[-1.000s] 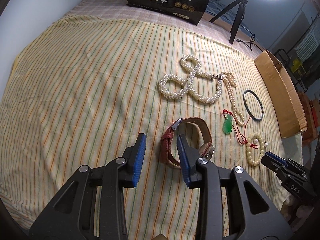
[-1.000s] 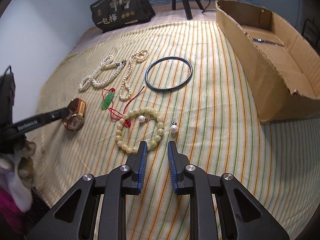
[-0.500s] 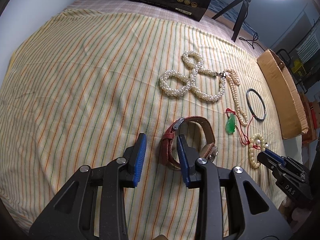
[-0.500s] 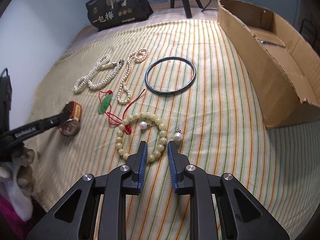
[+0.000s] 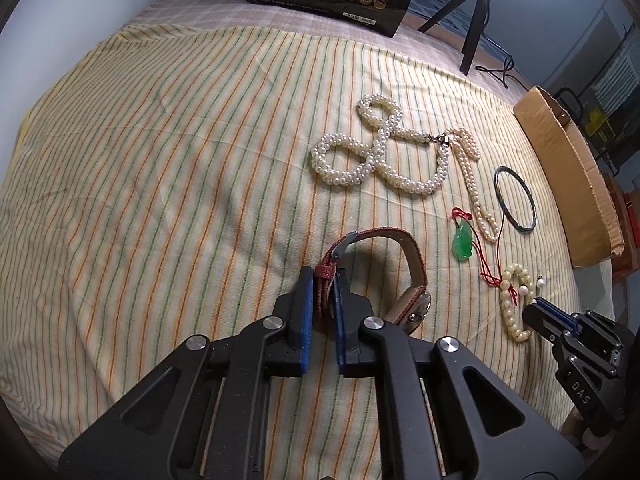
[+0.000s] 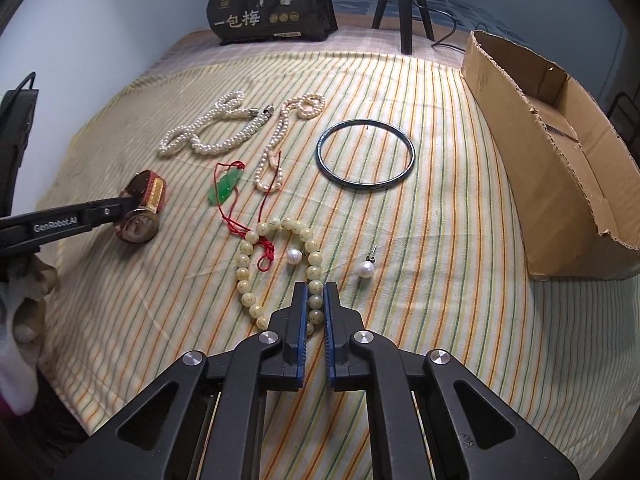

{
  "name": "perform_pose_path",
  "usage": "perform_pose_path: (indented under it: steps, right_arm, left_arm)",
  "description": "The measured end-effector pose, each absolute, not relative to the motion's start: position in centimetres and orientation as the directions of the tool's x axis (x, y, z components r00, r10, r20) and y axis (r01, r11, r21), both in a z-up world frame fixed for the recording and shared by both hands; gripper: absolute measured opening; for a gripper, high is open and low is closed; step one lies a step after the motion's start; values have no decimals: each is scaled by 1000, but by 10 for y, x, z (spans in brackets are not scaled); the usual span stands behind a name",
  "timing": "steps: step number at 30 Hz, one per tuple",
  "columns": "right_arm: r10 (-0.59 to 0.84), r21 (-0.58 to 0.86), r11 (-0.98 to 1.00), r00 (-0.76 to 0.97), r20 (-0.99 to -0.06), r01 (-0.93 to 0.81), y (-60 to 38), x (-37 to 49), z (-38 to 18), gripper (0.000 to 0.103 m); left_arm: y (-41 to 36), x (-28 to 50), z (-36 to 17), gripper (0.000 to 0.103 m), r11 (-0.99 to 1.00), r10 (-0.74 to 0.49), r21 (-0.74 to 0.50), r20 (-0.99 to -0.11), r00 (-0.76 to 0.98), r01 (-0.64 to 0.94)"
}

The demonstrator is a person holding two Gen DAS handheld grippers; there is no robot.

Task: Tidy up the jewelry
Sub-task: 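Close the left tool on the watch strap while the right tool grasps the bead bracelet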

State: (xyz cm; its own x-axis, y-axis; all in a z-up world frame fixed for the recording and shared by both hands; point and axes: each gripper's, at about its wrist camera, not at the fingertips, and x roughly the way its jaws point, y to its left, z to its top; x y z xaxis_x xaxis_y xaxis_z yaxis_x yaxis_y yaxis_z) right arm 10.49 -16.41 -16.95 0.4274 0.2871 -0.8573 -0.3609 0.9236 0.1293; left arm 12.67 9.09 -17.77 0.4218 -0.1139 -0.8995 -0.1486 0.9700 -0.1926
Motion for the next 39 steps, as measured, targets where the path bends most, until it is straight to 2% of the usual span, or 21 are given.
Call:
perform_pose_path:
  steps: [16,39]
  right_arm:
    - [328,121,910,508,-797,-397,-161,98,-143,6]
    - [290,57,926,607,-740,-374,-188,85,-110,6]
  left_arm:
    - [88,113,-151,7,964,-134,-226,-867,479,-139]
    - [40,108,-118,7,970,-181,-238,-824,538,-39]
